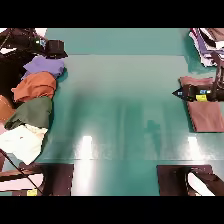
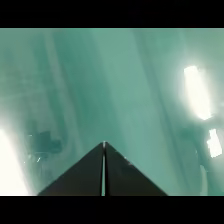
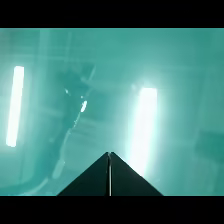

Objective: Fold the shirts.

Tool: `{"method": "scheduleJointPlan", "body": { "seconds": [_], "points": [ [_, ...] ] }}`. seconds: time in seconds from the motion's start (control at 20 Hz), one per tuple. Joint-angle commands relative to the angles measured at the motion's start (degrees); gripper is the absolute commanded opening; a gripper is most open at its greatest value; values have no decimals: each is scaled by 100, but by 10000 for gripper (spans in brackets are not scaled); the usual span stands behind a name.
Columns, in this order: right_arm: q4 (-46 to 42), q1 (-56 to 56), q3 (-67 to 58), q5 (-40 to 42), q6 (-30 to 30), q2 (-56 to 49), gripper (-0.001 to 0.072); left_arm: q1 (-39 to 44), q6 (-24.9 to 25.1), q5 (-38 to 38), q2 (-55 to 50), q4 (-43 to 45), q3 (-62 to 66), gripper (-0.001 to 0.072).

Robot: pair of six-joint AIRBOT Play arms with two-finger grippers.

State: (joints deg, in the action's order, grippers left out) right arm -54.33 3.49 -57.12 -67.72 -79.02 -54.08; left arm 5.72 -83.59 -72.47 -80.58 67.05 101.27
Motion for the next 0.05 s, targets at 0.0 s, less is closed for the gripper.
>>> {"method": "scheduleJointPlan", "body": {
  "seconds": [0.0],
  "points": [
    [26, 238, -7, 114, 0, 2, 16, 2, 0, 2, 0, 0, -2, 26]
  ]
}}
